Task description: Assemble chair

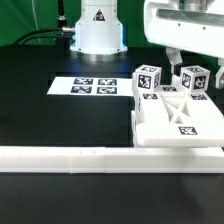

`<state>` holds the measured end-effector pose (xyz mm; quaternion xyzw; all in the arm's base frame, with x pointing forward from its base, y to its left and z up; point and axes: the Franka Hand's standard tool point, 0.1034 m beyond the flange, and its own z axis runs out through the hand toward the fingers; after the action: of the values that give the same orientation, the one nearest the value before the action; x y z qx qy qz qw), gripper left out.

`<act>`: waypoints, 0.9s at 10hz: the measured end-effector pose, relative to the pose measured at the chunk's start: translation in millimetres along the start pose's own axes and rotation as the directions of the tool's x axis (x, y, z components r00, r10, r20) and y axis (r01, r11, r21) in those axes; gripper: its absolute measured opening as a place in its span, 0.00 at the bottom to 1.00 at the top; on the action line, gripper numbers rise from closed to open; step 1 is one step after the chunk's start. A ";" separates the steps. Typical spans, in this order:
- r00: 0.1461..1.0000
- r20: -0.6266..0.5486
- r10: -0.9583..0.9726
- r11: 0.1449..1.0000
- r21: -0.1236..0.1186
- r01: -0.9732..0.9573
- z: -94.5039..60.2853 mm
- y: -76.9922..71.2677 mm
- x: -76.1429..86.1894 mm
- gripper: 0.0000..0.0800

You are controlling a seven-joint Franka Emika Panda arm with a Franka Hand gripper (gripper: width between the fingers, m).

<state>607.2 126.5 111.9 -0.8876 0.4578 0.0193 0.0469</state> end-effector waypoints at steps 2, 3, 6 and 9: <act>0.987 -0.001 -0.164 0.986 -0.010 0.164 -0.5 0.3 -0.3 0.81; 0.944 -0.003 -0.330 0.943 -0.048 0.330 -5.1 -3.2 -1.4 0.81; 0.790 0.027 -0.613 0.788 -0.058 0.613 -6.8 -8.7 1.3 0.81; 0.665 0.022 -0.747 0.663 -0.050 0.747 -3.8 -8.0 5.3 0.81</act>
Offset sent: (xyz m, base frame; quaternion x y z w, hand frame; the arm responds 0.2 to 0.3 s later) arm 0.0100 0.0050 0.0081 -0.0549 0.0107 -0.3089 0.9494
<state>616.7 126.4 115.8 -0.9982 0.0537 0.0108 0.0263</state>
